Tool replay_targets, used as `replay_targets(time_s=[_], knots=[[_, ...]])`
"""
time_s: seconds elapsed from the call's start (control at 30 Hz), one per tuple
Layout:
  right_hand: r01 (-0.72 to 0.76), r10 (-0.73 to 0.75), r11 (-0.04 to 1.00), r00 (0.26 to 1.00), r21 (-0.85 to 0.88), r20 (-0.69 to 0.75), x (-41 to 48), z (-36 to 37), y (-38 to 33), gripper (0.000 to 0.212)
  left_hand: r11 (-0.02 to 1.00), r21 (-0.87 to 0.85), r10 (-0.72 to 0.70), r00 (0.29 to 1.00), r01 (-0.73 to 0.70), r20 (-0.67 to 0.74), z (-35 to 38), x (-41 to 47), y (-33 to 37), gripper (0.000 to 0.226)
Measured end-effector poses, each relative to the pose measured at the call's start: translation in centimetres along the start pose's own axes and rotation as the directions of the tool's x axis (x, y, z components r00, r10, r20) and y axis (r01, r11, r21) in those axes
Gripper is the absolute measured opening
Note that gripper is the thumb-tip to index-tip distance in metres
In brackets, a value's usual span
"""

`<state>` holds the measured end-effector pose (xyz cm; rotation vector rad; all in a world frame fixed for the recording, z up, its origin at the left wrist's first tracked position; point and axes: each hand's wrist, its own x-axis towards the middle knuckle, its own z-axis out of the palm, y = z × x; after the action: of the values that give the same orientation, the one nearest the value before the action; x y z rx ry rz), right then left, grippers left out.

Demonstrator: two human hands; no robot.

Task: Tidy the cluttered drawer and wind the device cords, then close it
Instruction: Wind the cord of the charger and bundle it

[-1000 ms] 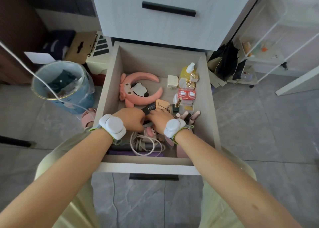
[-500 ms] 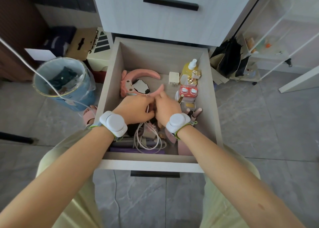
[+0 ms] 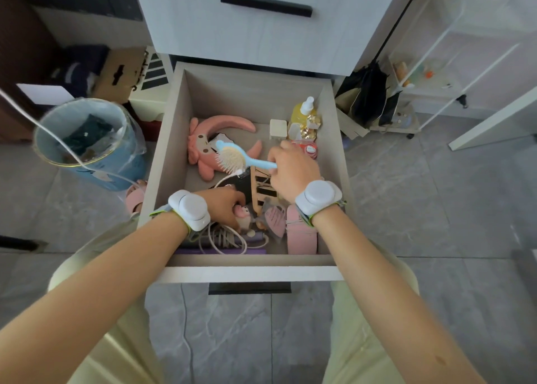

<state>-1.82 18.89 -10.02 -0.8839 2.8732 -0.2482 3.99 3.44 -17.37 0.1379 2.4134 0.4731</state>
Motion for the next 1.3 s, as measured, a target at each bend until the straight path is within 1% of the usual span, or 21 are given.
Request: replay_targets(time_s=[0.13, 0.27, 0.43, 0.5, 0.53, 0.6, 0.67, 0.7, 0.77, 0.8, 0.83, 0.87, 0.9, 0.97, 1.0, 1.03, 1.1, 1.17, 1.2, 1.23, 1.3], knots=[[-0.04, 0.04, 0.999, 0.999, -0.011, 0.032, -1.2, -1.1, 2.1, 0.02, 1.0, -0.012, -0.025, 0.999, 0.025, 0.047, 0.0, 0.1, -0.2, 0.057], [-0.099, 0.099, 0.995, 0.995, 0.016, 0.001, -3.3, -2.3, 3.4, 0.02, 0.998, -0.012, -0.059, 0.998, 0.059, 0.023, -0.4, -0.5, -0.3, 0.055], [-0.182, 0.178, 0.98, 0.982, -0.075, -0.066, -5.9, -2.2, 3.7, 0.016, 0.991, -0.048, -0.122, 0.992, 0.121, -0.013, -0.9, -1.0, 0.0, 0.058], [-0.179, 0.173, 0.98, 0.982, -0.083, -0.072, -6.4, -1.6, 3.6, 0.016, 0.989, -0.055, -0.141, 0.99, 0.14, -0.017, -1.2, -1.4, 0.0, 0.058], [-0.148, 0.144, 0.985, 0.988, -0.087, -0.048, -6.6, -1.4, 3.5, 0.017, 0.989, -0.061, -0.139, 0.99, 0.138, -0.023, -1.2, -1.6, 0.2, 0.062], [-0.071, 0.078, 0.992, 0.995, -0.103, 0.061, -6.9, -1.2, 3.1, 0.019, 0.99, -0.075, -0.125, 0.99, 0.12, -0.066, -1.3, -2.0, 0.4, 0.063], [-0.058, 0.077, 0.995, 0.969, -0.085, 0.234, -6.6, -0.8, 2.8, 0.025, 0.991, -0.071, -0.119, 0.984, 0.111, -0.131, -1.5, -2.2, 0.6, 0.05], [-0.069, 0.079, 0.997, 0.944, -0.042, 0.322, -6.4, -0.3, 2.6, 0.028, 0.992, -0.062, -0.119, 0.982, 0.111, -0.148, -1.9, -2.4, 0.7, 0.046], [-0.128, 0.086, 0.989, 0.9, 0.069, 0.427, -5.6, 0.5, 2.2, 0.03, 0.995, -0.079, -0.079, 0.981, 0.065, -0.178, -3.0, -3.0, 0.6, 0.033], [-0.161, 0.096, 0.982, 0.88, 0.103, 0.465, -5.4, 0.9, 2.1, 0.03, 0.992, -0.124, -0.026, 0.979, 0.001, -0.203, -3.5, -3.4, 0.6, 0.027], [-0.214, 0.12, 0.969, 0.848, 0.126, 0.517, -5.1, 1.5, 2.0, 0.03, 0.983, -0.168, 0.027, 0.97, -0.069, -0.243, -3.9, -3.7, 0.3, 0.032], [-0.247, 0.146, 0.964, 0.801, 0.099, 0.581, -5.0, 1.8, 1.8, 0.032, 0.976, -0.19, 0.049, 0.951, -0.111, -0.304, -4.2, -3.9, 0.1, 0.038], [-0.258, 0.174, 0.965, 0.759, 0.044, 0.627, -5.2, 2.1, 1.9, 0.033, 0.979, -0.181, 0.016, 0.93, -0.088, -0.367, -4.2, -3.9, 0.1, 0.038], [-0.233, 0.203, 0.971, 0.715, -0.045, 0.669, -5.6, 2.4, 2.0, 0.035, 0.989, -0.145, -0.064, 0.858, -0.012, -0.509, -4.1, -3.7, 0.1, 0.036], [-0.194, 0.185, 0.979, 0.713, -0.063, 0.677, -5.8, 2.5, 2.3, 0.035, 0.993, -0.118, -0.066, 0.821, -0.002, -0.567, -3.9, -3.6, 0.2, 0.036], [-0.17, 0.167, 0.984, 0.725, -0.061, 0.668, -5.6, 2.8, 2.6, 0.034, 0.995, -0.1, -0.051, 0.802, -0.011, -0.595, -3.7, -3.5, 0.4, 0.034], [-0.149, 0.123, 0.989, 0.793, -0.007, 0.597, -5.1, 3.1, 3.1, 0.031, 0.994, -0.077, 0.008, 0.78, -0.072, -0.626, -3.6, -3.3, 0.6, 0.035], [-0.145, 0.074, 0.98, 0.899, 0.134, 0.432, -4.6, 3.0, 3.2, 0.029, 0.991, -0.038, 0.073, 0.755, -0.129, -0.652, -3.3, -3.4, 0.7, 0.045], [-0.136, 0.051, 0.962, 0.942, 0.237, 0.332, -4.6, 2.8, 3.2, 0.038, 0.988, -0.009, 0.107, 0.74, -0.151, -0.664, -3.2, -3.4, 0.7, 0.054], [-0.104, 0.016, 0.93, 0.97, 0.352, 0.242, -4.7, 2.6, 3.0, 0.056, 0.985, 0.019, 0.141, 0.728, -0.174, -0.67, -3.0, -3.5, 0.9, 0.062], [0.027, -0.092, 0.881, 0.989, 0.473, 0.116, -5.2, 1.9, 2.2, 0.092, 0.967, 0.05, 0.219, 0.711, -0.251, -0.669, -2.9, -3.6, 1.7, 0.072]])
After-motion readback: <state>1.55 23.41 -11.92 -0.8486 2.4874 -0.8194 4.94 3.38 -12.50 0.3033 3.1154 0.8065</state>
